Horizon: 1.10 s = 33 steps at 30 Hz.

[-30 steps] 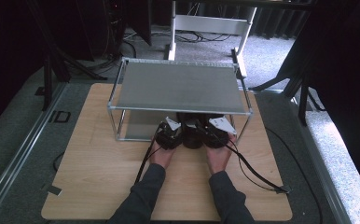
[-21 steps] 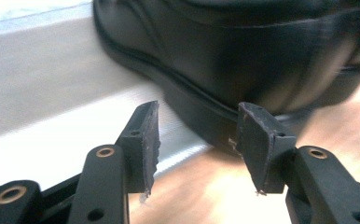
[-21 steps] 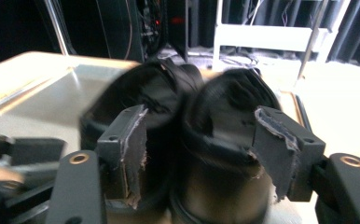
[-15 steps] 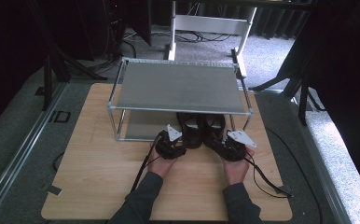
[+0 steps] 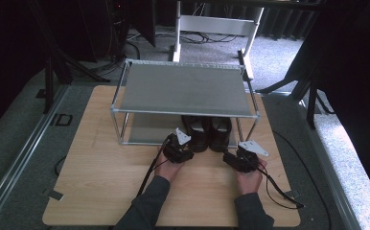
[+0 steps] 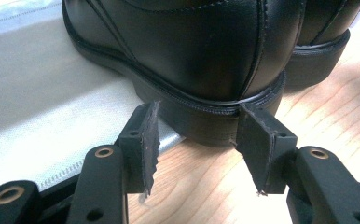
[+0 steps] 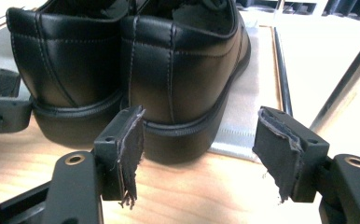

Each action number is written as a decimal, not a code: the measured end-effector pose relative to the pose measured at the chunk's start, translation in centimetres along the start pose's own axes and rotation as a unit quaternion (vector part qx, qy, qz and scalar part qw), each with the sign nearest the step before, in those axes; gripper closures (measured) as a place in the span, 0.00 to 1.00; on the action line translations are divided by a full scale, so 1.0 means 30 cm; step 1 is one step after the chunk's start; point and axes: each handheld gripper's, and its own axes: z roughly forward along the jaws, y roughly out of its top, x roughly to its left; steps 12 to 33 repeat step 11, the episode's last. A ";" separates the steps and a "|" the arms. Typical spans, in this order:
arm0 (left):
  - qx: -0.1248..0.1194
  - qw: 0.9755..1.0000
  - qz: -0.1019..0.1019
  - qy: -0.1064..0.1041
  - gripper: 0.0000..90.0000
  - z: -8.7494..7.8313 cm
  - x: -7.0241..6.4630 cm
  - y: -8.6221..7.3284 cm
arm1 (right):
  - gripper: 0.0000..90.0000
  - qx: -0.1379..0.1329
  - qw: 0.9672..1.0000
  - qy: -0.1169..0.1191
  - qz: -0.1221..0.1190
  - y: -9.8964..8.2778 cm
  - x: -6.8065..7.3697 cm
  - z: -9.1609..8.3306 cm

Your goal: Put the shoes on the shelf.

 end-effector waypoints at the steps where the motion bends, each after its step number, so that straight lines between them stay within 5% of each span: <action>1: 0.002 1.000 -0.002 0.001 0.54 -0.002 -0.001 0.000 | 0.36 0.003 1.000 0.001 -0.003 -0.001 -0.001 -0.002; 3: 0.008 1.000 -0.003 0.011 0.56 -0.011 -0.003 -0.001 | 0.35 0.014 1.000 0.000 -0.007 -0.003 -0.003 -0.009; 11: 0.006 1.000 -0.021 -0.009 0.53 -0.123 0.034 -0.044 | 0.33 0.063 0.998 0.008 -0.020 -0.036 -0.063 -0.046; 33: 0.006 1.000 -0.021 -0.009 0.53 -0.123 0.034 -0.044 | 0.33 0.063 0.998 0.008 -0.020 -0.036 -0.063 -0.046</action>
